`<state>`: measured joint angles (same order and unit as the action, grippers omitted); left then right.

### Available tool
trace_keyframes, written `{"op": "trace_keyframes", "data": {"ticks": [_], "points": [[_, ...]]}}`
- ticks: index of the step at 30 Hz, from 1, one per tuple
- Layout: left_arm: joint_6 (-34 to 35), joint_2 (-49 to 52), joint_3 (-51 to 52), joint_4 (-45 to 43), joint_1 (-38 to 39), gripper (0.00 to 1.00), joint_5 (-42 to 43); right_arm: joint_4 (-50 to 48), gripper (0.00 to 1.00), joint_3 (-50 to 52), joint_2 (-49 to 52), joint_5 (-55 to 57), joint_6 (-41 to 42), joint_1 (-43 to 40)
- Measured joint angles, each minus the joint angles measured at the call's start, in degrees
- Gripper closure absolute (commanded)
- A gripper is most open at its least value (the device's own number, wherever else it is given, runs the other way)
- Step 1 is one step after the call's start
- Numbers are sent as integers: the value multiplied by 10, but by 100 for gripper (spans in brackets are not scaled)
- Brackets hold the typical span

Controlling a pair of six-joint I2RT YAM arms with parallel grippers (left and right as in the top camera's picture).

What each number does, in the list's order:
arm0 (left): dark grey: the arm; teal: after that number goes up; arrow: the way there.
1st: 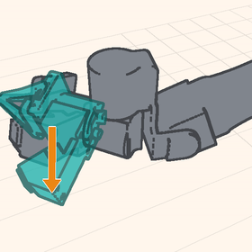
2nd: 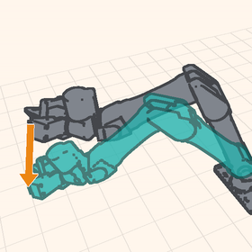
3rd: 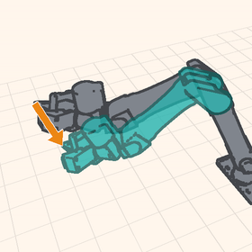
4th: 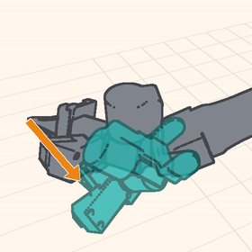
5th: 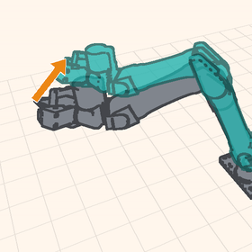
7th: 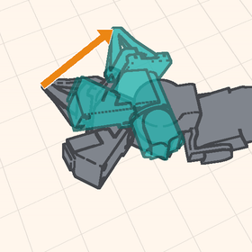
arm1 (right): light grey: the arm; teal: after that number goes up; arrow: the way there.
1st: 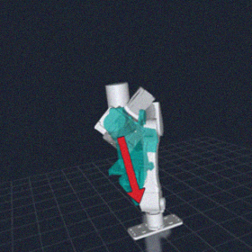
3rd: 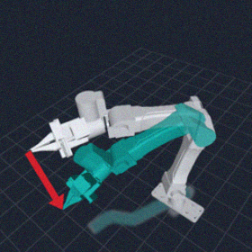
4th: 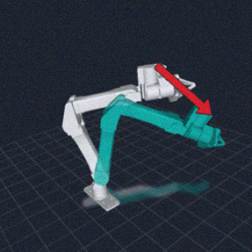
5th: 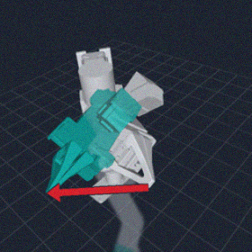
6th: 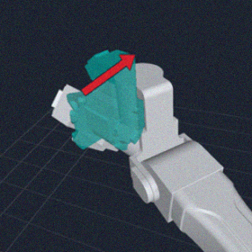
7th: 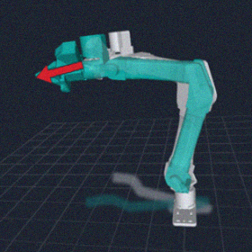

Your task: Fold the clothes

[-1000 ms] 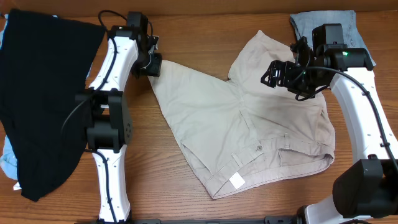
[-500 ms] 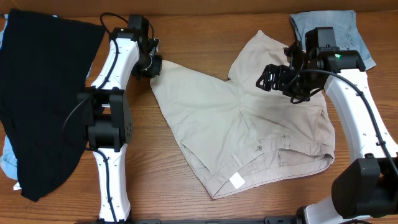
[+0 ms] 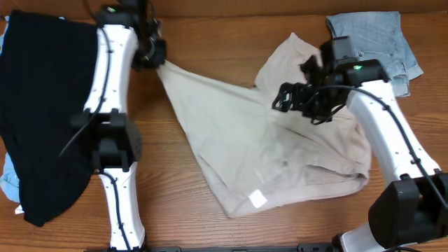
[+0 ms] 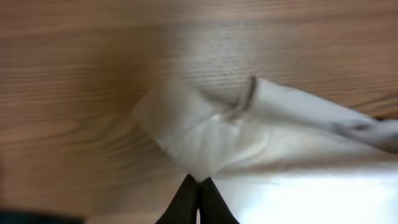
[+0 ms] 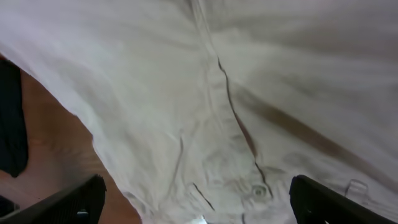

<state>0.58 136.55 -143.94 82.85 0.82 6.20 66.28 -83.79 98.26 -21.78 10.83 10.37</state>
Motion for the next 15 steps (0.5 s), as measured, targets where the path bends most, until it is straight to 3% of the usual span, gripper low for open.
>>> {"op": "trace_keyframes", "data": {"ticks": [5, 15], "points": [[3, -55, -71, 51, -33, 96, 0, -14, 2, 37, 0, 1, 24, 58], [4, -111, -84, 67, -47, 96, -11, -109, 2, 118, 0, 1, 110, 201]]}}
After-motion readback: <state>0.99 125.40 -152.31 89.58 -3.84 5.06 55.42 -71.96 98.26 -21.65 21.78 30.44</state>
